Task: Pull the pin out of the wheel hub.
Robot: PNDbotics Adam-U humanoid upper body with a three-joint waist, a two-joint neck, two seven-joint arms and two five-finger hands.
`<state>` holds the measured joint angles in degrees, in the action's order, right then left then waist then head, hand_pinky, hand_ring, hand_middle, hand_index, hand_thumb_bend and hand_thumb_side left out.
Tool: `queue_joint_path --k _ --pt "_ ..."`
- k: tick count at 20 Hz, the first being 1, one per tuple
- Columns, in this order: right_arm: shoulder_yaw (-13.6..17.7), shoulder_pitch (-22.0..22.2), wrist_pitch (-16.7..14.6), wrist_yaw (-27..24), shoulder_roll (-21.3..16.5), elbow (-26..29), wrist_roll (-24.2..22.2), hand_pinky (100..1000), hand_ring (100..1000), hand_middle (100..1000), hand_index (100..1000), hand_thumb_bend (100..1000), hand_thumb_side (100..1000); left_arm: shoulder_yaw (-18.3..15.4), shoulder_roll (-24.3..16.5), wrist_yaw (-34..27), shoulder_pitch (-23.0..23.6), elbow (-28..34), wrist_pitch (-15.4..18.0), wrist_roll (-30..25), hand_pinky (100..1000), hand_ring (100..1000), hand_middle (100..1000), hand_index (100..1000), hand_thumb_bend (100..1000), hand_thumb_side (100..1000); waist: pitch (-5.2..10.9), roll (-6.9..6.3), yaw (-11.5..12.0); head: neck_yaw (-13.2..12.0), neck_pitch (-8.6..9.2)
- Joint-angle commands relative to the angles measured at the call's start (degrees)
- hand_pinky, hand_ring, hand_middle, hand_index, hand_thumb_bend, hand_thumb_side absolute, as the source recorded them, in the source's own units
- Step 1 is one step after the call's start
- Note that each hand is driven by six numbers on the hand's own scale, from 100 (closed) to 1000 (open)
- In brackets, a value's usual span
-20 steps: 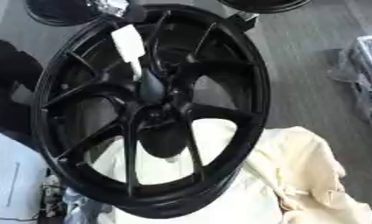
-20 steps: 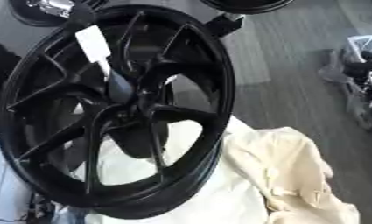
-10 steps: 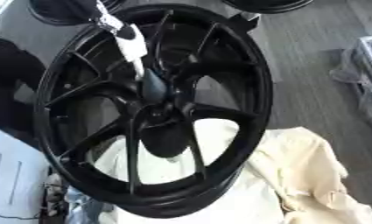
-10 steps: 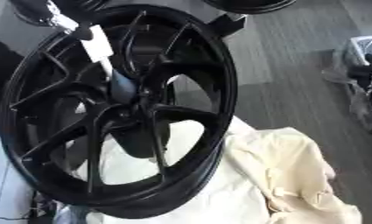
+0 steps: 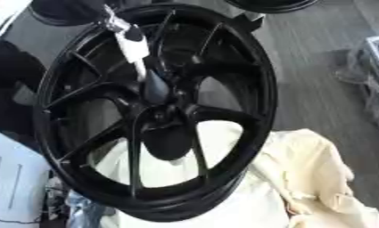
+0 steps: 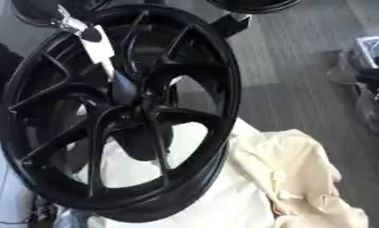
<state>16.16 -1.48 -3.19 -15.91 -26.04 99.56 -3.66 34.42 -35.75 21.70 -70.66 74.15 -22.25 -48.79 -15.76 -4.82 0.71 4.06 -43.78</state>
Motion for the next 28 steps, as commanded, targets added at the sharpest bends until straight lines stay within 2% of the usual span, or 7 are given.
queue_joint_path --k 1,7,12,16,21,28 --pt "0.26 -0.4 0.14 -0.3 -0.92 0.46 0.05 1000 844 750 911 100 726 -1.05 -0.53 1.45 -1.02 -0.17 -2.78 -3.18 906 849 757 820 685 532 0.77 0.2 -0.15 -0.33 0.17" --pt "0.3 -0.47 0.35 -0.21 -0.71 0.21 0.11 1000 842 749 911 100 728 -1.01 0.31 4.3 -1.12 -1.1 -1.64 -3.18 908 851 756 825 685 520 0.66 0.09 -0.39 -0.55 0.11" --pt "0.32 -0.53 0.61 -0.06 -0.54 0.06 0.34 1000 841 747 910 100 731 -0.28 1.08 4.01 -1.22 -1.06 -1.41 -3.18 900 835 737 787 664 513 0.56 -0.02 -0.4 -0.73 0.01" --pt "0.25 -0.61 0.75 -0.03 -0.51 0.05 0.34 1000 840 747 910 100 732 0.3 1.48 4.45 -1.33 -1.13 -1.47 -3.18 880 776 650 740 591 497 0.56 -0.08 -0.34 -0.82 -0.03" --pt "0.29 -0.61 1.0 0.07 -0.37 -0.17 0.51 1000 839 746 910 100 736 0.88 1.54 4.54 -1.24 -1.02 -1.7 -3.18 865 751 613 701 482 469 0.52 -0.28 -0.22 -0.87 -0.14" --pt "0.42 -0.28 1.21 0.4 -0.23 -0.44 0.85 1000 837 744 910 100 740 3.05 -0.1 2.83 -0.97 2.12 -0.91 -3.18 869 756 619 713 468 434 0.61 -0.55 0.36 -0.64 -0.33"
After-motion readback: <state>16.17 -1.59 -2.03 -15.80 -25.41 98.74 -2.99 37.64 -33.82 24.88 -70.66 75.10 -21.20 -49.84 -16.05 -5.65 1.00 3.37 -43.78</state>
